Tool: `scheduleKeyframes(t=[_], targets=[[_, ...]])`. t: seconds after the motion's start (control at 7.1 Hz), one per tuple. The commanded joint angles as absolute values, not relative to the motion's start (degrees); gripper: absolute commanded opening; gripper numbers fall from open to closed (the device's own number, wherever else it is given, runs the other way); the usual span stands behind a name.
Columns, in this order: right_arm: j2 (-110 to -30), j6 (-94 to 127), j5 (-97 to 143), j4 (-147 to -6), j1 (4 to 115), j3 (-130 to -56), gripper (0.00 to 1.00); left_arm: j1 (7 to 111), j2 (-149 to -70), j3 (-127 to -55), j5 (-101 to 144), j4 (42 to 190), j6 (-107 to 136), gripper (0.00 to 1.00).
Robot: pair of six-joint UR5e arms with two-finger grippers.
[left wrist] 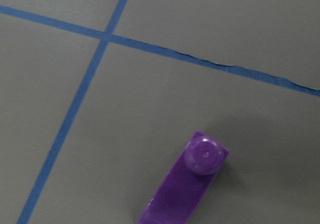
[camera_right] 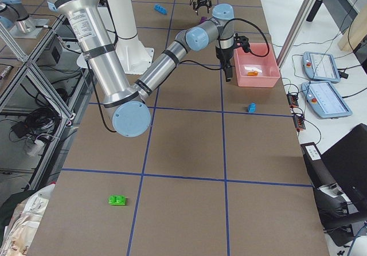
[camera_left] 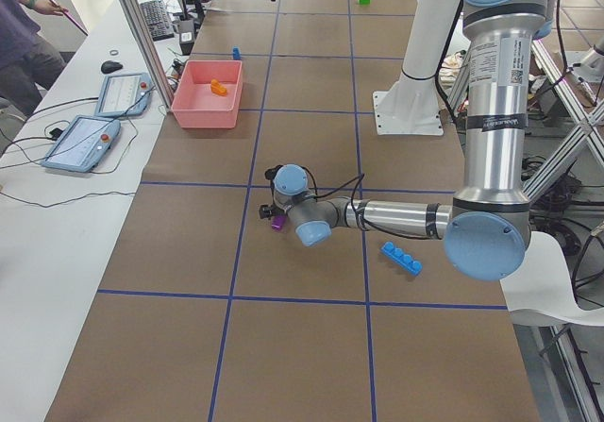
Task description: Put all blocks into box
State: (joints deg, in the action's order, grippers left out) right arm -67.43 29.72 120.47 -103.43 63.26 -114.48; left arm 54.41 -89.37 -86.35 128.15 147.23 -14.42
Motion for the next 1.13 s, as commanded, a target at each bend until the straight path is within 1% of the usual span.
scheduleKeyframes(t=[0.0, 0.14, 0.28, 0.42, 0.56, 0.7, 0.85, 0.99], targets=[[-68.2, 29.3, 120.6, -103.4, 63.5, -115.1, 1.00, 53.9, -91.8, -83.3, 128.1, 147.3, -14.5, 1.00], [-68.2, 29.3, 120.6, -103.4, 63.5, -115.3, 1.00, 53.8, -92.1, -83.3, 128.1, 147.2, -14.4, 1.00], [-68.2, 29.3, 120.6, -103.4, 63.6, -115.4, 1.00, 53.8, -92.4, -83.2, 128.1, 147.2, -14.4, 0.86], [-68.1, 29.3, 120.6, -103.4, 63.7, -115.4, 1.00, 53.8, -92.5, -83.3, 128.1, 147.2, -14.4, 0.55], [-68.1, 29.3, 120.6, -103.4, 63.8, -115.4, 1.00, 53.8, -92.5, -83.3, 128.1, 147.3, -14.3, 0.42], [-68.0, 29.4, 120.5, -103.4, 63.8, -115.6, 1.00, 53.8, -92.5, -83.3, 128.2, 147.4, -14.2, 0.37], [-68.0, 29.4, 120.5, -103.4, 63.8, -115.8, 1.00, 53.8, -92.5, -83.6, 128.4, 147.5, -13.8, 0.23], [-68.0, 29.4, 120.6, -103.4, 63.8, -115.8, 1.00, 53.8, -92.4, -84.5, 128.9, 147.7, -7.7, 0.11]])
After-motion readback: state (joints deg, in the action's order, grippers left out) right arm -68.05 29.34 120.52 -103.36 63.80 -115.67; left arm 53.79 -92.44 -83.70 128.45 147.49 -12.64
